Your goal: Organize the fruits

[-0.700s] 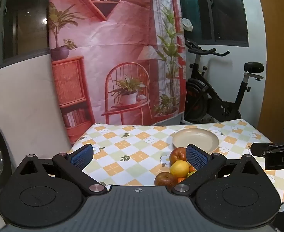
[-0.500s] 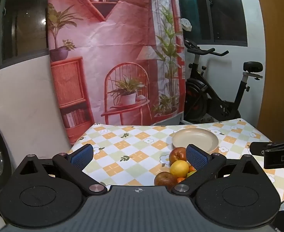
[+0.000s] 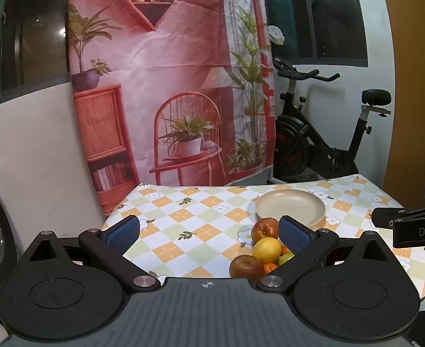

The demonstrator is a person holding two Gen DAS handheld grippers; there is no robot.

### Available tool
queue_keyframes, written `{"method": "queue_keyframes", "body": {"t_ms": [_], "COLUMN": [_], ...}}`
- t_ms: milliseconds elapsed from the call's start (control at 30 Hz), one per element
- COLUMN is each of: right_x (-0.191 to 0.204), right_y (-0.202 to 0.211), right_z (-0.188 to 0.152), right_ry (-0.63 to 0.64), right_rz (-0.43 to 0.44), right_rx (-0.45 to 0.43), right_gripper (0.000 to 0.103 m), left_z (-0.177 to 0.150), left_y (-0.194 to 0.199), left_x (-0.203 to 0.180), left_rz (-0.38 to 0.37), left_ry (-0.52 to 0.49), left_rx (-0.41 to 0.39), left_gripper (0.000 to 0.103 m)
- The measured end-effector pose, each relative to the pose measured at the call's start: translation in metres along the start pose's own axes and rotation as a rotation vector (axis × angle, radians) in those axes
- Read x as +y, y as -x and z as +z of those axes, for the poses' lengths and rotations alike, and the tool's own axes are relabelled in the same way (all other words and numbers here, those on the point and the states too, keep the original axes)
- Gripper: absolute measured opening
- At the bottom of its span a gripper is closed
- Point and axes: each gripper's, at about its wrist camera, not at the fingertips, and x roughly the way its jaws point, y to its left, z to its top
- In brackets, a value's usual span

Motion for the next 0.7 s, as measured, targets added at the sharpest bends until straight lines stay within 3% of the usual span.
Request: {"method": "queue_keyframes", "body": {"t_ms": [700], "right_x": [0.0001], "right_y": [-0.0003], "right_z": [0.0005], "right_ry": [0.001], "right_rz": [-0.001], "right_rx": [0.0], "right_gripper": [0.103], "left_z": [0.0006], "left_y": [-0.0007], "left_x": [-0.002], "left_rz": [-0.01], "left_ry": [-0.005], "left_rx": [0.005], "left_gripper": [0.103]}}
